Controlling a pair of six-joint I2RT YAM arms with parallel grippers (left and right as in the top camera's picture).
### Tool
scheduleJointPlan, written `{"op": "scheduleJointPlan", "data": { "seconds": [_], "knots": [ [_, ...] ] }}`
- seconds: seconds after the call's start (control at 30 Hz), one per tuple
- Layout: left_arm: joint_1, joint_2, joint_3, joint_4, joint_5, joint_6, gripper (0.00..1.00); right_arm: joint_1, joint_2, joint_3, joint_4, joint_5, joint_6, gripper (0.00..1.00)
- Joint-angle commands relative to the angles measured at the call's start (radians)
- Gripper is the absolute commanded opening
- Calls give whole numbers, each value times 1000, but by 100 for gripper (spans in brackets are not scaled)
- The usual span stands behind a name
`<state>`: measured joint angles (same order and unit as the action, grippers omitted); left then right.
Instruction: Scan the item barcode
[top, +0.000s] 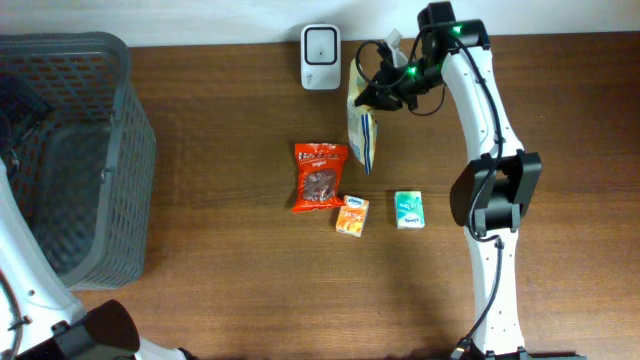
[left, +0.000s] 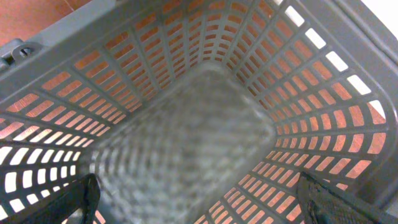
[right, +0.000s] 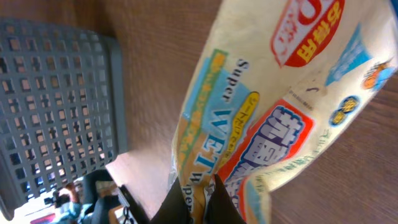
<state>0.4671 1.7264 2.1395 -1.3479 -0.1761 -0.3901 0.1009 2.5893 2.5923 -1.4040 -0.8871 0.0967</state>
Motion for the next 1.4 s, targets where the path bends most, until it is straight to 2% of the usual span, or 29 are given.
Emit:
{"op": "scheduleJointPlan", "data": {
  "seconds": [0.0, 0.07, 0.13, 0.27, 0.3, 0.33, 0.37, 0.4, 0.43, 0.5, 0.6, 0.67, 0.7, 0.73, 0.83, 0.97, 1.07, 1.17, 1.27, 1.3, 1.37],
  "knots": [
    [3, 1, 4, -1, -3, -10, 99, -59, -1, -64, 18, -122, -11, 4],
    [3, 1, 4, -1, -3, -10, 99, -119, 0, -110, 33, -187, -10, 4],
    [3, 1, 4, -1, -3, -10, 99, -195, 0, -142, 21, -161, -11, 4],
    [3, 1, 4, -1, -3, -10, 99, -317, 0, -144, -127, 373, -12, 4],
    [3, 1, 4, -1, -3, -10, 99, -336, -2, -140, -150, 426, -12, 13],
    [3, 1, 4, -1, -3, -10, 99, -351, -2, -132, -167, 457, -12, 25],
    [3, 1, 4, -1, -3, -10, 99, -367, -2, -118, -187, 488, -12, 46],
    [3, 1, 4, -1, -3, -10, 99, -384, -2, -98, -211, 512, -11, 59],
    [3, 1, 4, -1, -3, -10, 99, -400, -2, -61, -249, 532, -11, 64],
    [3, 1, 4, -1, -3, -10, 99, -415, -3, 16, -295, 520, -12, 66],
    [3, 1, 4, -1, -3, -10, 99, -408, -51, 57, -295, 480, -16, 61],
    [3, 1, 4, -1, -3, -10, 99, -378, -57, 61, -295, 480, -55, 39],
    [3, 1, 4, -1, -3, -10, 99, -352, -52, 54, -295, 486, -77, 22],
    [3, 1, 4, -1, -3, -10, 99, -325, -49, 41, -294, 530, -78, 11],
    [3, 1, 4, -1, -3, -10, 99, -253, -47, -32, -277, 666, -55, 4],
    [3, 1, 4, -1, -3, -10, 99, -179, -47, -232, -166, 806, -48, 5],
    [3, 1, 4, -1, -3, -10, 99, -173, -51, -293, -183, 793, -36, 12],
    [3, 1, 4, -1, -3, -10, 99, -172, -81, -184, -295, 775, -37, 17],
    [3, 1, 4, -1, -3, -10, 99, -170, -148, -114, -295, 681, -72, 48],
    [3, 1, 4, -1, -3, -10, 99, -165, -161, -110, -295, 576, -130, 63],
    [3, 1, 4, -1, -3, -10, 99, -138, -163, -111, -295, 393, -208, 72]
  ]
}}
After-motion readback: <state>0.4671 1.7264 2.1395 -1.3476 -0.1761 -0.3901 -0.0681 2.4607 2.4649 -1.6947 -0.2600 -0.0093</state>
